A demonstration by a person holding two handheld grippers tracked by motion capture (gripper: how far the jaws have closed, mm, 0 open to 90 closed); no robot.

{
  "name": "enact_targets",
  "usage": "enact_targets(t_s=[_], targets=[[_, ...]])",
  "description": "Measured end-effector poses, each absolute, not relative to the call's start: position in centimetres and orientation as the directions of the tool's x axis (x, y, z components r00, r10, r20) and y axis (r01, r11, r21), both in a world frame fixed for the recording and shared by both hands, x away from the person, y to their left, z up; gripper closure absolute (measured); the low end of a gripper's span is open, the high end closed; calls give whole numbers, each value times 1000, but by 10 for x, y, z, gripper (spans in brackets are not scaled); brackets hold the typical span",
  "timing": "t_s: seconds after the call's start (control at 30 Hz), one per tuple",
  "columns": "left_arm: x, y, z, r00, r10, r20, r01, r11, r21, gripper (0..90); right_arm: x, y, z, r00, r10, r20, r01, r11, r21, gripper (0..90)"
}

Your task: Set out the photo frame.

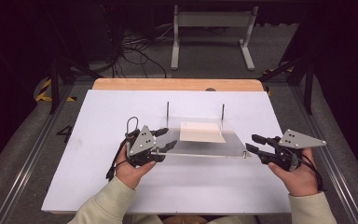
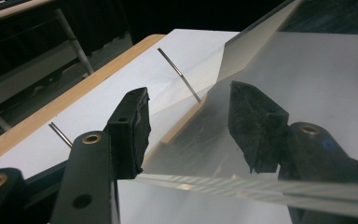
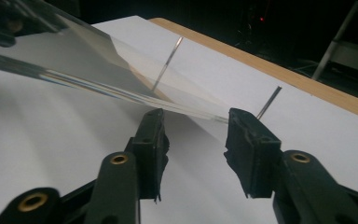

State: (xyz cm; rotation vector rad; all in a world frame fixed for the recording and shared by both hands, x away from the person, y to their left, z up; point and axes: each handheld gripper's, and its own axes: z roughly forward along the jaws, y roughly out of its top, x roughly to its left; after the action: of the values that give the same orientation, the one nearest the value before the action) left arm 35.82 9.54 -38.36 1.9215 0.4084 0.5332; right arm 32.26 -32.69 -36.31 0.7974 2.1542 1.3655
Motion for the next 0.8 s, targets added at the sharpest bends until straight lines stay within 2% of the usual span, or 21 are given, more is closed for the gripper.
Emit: enact_targets(t_s=[0.23,0.4,0.8], targets=[[358,96,-383,847,505,169,46,-386,921,473,312,-311,-361,-762,621,-184,124,420,899,390],[358,96,-383,852,496,168,49,-395,917,473,314,-300,-362,-782,595,-183,78,386,919,293],[358,95,-384,854,496,159,54,-387,921,473,331,-284,-381,-818,557,-146,53,327,944,304]])
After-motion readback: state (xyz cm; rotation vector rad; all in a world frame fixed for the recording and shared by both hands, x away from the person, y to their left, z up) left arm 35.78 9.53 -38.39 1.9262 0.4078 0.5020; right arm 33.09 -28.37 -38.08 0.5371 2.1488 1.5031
